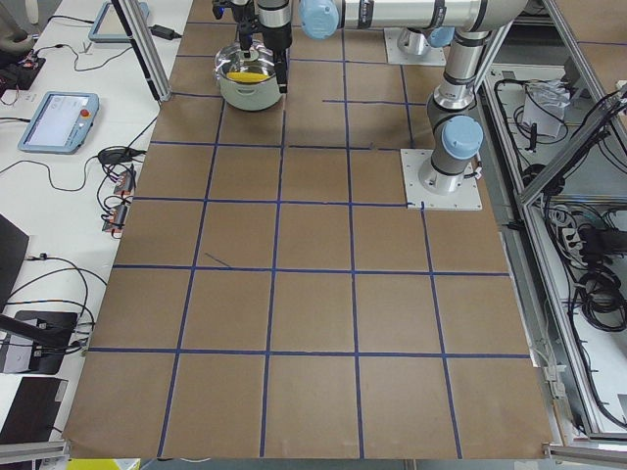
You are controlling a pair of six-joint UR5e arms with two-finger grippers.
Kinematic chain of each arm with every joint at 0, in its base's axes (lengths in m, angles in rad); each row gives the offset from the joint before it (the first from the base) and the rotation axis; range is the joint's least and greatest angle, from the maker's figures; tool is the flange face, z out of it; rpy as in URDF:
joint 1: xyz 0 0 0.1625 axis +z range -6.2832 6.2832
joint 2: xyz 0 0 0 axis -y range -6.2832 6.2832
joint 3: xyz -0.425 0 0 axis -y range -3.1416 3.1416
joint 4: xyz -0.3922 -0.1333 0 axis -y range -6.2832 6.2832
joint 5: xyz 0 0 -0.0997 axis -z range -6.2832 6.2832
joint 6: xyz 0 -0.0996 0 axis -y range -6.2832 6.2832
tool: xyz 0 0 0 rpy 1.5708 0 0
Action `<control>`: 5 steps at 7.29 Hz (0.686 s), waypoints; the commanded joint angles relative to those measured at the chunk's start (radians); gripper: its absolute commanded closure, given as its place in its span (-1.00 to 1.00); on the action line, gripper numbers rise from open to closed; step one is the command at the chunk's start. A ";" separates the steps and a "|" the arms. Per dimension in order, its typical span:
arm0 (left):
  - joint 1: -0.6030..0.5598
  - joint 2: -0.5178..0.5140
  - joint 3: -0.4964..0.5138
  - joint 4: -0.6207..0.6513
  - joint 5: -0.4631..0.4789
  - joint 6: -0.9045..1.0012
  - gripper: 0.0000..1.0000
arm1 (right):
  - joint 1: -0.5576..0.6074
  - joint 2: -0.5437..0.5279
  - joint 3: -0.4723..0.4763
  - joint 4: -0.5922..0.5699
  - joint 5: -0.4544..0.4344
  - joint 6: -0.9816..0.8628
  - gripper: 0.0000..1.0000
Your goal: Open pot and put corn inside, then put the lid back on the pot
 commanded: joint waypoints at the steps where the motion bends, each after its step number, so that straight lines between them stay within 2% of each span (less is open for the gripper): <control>1: 0.000 0.001 -0.002 0.000 0.001 0.000 -1.00 | -0.020 0.003 -0.025 -0.040 -0.006 -0.021 -0.98; 2: 0.000 0.001 -0.001 0.000 0.001 0.000 -1.00 | -0.071 -0.004 -0.022 -0.032 -0.008 -0.048 -0.98; 3: 0.000 0.001 -0.001 0.000 0.001 0.000 -1.00 | -0.100 -0.040 0.019 -0.009 -0.012 -0.173 -0.98; 5: 0.000 0.001 -0.002 0.001 0.003 0.000 -1.00 | -0.160 -0.195 0.146 0.011 -0.011 -0.222 -0.98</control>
